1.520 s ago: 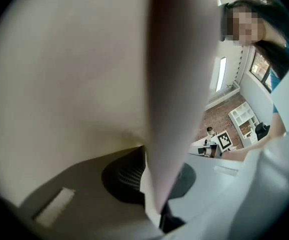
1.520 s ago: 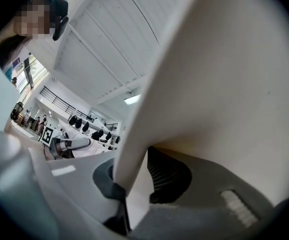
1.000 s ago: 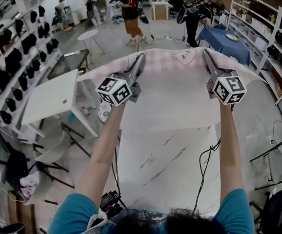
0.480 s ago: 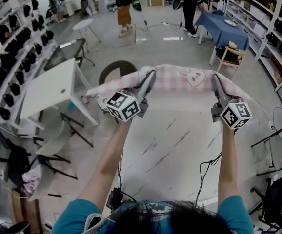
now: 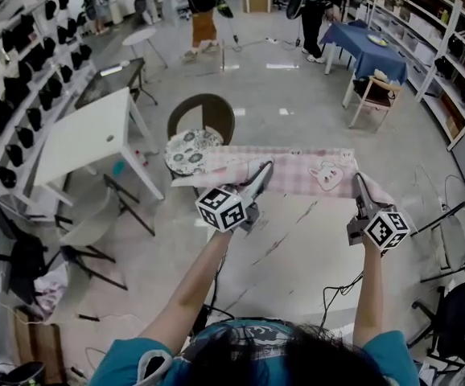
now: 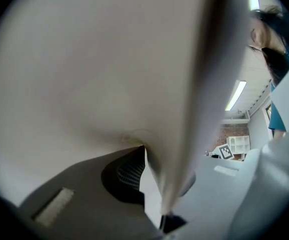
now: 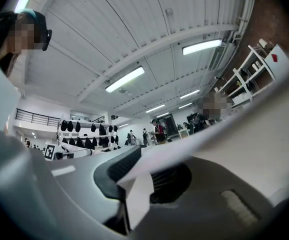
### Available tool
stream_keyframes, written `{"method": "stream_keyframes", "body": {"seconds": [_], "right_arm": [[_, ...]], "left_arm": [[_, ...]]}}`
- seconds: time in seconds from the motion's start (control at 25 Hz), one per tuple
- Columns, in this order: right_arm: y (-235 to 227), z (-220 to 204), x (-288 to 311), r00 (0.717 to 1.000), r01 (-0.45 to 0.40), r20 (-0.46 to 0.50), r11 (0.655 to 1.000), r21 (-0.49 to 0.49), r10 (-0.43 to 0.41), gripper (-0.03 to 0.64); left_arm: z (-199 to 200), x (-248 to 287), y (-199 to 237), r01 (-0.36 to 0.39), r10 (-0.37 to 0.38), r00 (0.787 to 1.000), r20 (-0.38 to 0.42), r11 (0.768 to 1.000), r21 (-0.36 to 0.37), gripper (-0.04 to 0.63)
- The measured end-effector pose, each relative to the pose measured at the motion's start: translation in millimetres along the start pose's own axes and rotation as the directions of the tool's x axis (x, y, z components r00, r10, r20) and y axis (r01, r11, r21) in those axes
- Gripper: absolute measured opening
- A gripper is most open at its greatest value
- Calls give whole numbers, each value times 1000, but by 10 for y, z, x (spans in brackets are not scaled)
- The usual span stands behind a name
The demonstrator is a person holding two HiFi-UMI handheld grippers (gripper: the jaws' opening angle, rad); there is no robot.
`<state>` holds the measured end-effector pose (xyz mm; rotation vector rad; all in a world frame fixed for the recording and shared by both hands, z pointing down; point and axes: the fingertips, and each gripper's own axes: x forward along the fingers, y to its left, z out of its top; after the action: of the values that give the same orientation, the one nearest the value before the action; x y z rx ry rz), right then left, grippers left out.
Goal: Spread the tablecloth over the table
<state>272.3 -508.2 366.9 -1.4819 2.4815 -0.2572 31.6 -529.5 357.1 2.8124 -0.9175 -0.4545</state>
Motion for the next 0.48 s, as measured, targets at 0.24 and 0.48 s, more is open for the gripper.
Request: {"method": "stream_keyframes", "body": {"seconds": [0.24,0.48], "right_arm": [[213,-469,-546,995,56,-83,994,90,-49,44],[517,-1024,-993,979,109,-192,979,175,-75,55]], "left_arm": [[-443,-528,-252,-46,39,998,-40,983,-175,43],[-875,-1144,-377,-97,67,993,-99,938,-334,44]]}}
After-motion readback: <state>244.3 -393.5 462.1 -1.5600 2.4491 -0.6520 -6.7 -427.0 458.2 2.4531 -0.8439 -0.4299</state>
